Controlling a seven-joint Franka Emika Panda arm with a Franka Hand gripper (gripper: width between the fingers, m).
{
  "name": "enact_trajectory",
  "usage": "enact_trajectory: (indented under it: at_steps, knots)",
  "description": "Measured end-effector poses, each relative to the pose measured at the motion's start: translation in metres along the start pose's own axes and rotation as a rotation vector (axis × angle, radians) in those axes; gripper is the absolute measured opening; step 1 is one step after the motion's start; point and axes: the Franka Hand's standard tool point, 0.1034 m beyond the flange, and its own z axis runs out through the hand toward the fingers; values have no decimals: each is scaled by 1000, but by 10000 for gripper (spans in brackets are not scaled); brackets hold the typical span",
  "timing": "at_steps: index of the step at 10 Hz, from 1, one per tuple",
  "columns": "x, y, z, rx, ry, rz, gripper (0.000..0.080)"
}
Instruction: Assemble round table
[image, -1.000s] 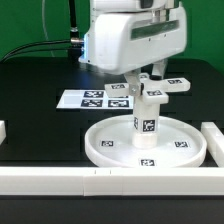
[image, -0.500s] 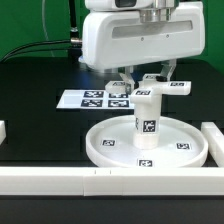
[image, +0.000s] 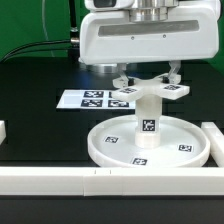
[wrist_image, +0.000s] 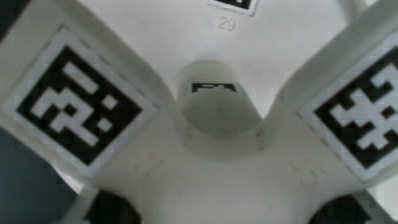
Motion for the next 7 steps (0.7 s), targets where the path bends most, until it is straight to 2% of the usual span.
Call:
enact_trajectory:
  at_steps: [5, 7]
  knots:
    - [3, 0, -2, 12, 4, 288, 445]
    - [1, 0, -3, 38, -9, 644, 446]
